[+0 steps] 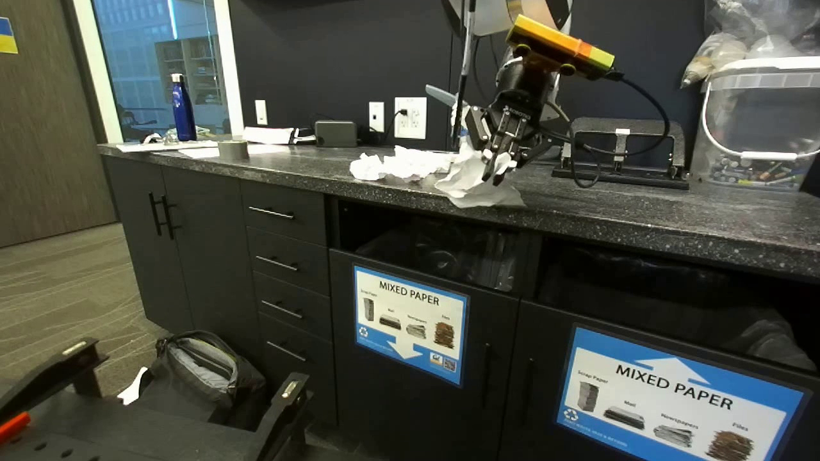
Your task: Put all the white pieces of paper in the left bin
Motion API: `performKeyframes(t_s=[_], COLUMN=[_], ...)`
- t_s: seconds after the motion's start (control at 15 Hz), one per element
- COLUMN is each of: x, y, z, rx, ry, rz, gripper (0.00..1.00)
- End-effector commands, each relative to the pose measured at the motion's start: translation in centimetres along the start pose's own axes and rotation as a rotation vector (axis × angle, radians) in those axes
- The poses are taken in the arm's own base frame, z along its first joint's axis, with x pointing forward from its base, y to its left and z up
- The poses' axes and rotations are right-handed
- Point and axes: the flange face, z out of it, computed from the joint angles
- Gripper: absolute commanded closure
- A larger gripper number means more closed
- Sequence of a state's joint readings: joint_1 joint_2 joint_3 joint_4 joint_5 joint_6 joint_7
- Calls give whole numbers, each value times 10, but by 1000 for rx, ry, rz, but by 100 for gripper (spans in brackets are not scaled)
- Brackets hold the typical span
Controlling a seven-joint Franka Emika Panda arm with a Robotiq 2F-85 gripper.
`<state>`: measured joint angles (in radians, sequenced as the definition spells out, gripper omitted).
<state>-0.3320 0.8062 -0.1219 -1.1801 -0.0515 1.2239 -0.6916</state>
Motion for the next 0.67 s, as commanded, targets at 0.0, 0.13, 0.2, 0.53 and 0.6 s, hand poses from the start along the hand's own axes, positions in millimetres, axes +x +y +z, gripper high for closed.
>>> performKeyframes(t_s=[0.0,0.13,0.2,0.53,0.6], x=[-21,-27,-30,-49,-54], y=[-30,-42,-47,-81,-86], z=[28,47,57,104,113], rx=[46,67,82,118,115], ry=[-60,-91,-107,-152,-150], rz=[-67,-80,-87,-120,-122], gripper=[87,87,87,87,87])
